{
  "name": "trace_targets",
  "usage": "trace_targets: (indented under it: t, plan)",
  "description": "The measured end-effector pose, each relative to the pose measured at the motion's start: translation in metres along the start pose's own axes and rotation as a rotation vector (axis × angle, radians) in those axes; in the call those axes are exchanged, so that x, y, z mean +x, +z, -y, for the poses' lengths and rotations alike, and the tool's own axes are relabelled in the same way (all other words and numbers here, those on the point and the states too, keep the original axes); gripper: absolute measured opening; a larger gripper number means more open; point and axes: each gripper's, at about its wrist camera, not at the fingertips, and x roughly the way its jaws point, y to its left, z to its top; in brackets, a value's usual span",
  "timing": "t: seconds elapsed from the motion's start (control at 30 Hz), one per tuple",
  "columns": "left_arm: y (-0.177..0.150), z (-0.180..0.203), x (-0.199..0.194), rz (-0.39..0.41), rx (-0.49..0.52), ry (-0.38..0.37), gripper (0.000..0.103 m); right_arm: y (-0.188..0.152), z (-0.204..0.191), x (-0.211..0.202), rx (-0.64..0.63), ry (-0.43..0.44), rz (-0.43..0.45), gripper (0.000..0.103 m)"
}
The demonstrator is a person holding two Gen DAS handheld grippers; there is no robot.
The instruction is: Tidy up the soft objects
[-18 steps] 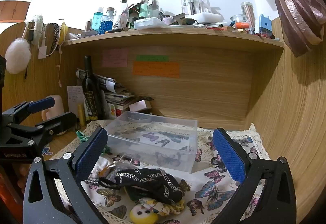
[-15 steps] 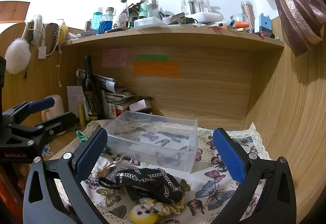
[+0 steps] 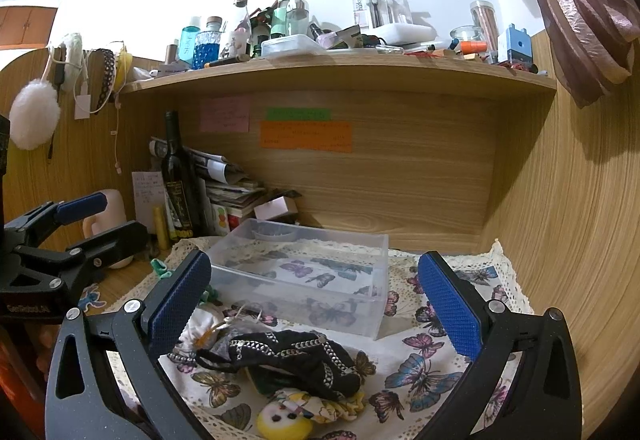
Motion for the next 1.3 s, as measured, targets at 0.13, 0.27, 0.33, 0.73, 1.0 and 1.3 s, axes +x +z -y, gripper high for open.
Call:
trace_targets:
  t: [0.13, 0.27, 0.33, 0.73, 1.0, 1.3]
  plan:
    - [0.0003, -0.0007, -0.0009, 0.0, -0.004, -0.001, 0.103, 0.0, -0.0009, -0.0003, 0.001, 0.004, 0.001, 0.103]
    - [0.001, -0.0019, -0.0021, 0.001, -0.01, 0.0, 0.103, 0.0004, -0.001, 0.0, 0.001, 0.005, 0.0, 0.103]
    - [0.0008, -0.0018, -0.0021, 0.002, -0.009, -0.001, 0.103, 0.0001, -0.0006, -0.0001, 0.001, 0.004, 0.001, 0.103]
    - [0.0014, -0.0012, -0.0037, 0.003, -0.009, -0.009, 0.103, -0.0001, -0.0004, 0.0019, 0.012, 0.015, -0.001, 0.103]
    - [0.0022, 0.0002, -0.0038, 0.005, -0.01, -0.012, 0.103, -0.0004, 0.0001, 0.0026, 0.012, 0.016, -0.001, 0.103]
    - [0.0019, 0.0004, -0.0039, 0.006, -0.01, -0.014, 0.103, -0.0013, 0.001, 0.0053, 0.02, 0.021, -0.007, 0.103]
